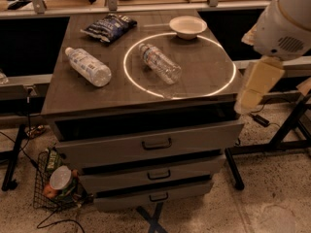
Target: Place water bottle upright
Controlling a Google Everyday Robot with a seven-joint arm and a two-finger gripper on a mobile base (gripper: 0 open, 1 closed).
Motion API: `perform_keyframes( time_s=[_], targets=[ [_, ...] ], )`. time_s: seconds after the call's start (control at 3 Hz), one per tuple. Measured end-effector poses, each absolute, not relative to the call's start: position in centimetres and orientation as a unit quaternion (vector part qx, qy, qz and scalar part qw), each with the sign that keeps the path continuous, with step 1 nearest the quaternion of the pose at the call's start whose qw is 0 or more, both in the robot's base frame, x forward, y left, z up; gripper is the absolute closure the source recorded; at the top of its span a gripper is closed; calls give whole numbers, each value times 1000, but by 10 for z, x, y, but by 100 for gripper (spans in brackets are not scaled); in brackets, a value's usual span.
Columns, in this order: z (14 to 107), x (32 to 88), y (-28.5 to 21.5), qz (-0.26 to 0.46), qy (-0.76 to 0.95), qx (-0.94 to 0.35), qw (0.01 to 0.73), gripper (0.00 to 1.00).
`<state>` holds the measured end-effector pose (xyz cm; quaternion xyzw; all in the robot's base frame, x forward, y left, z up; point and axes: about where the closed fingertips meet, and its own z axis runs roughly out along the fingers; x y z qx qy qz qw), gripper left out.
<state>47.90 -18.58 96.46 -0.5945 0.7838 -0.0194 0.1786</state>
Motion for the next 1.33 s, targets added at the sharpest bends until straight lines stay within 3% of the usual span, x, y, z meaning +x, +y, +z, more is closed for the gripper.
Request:
perform_keyframes(
  time_s=[0.67, 1.33],
  targets=[
    [939, 648, -62, -16, 787, -560, 257, 0],
    [911, 715, -4, -19, 827, -497, 261, 0]
  ],
)
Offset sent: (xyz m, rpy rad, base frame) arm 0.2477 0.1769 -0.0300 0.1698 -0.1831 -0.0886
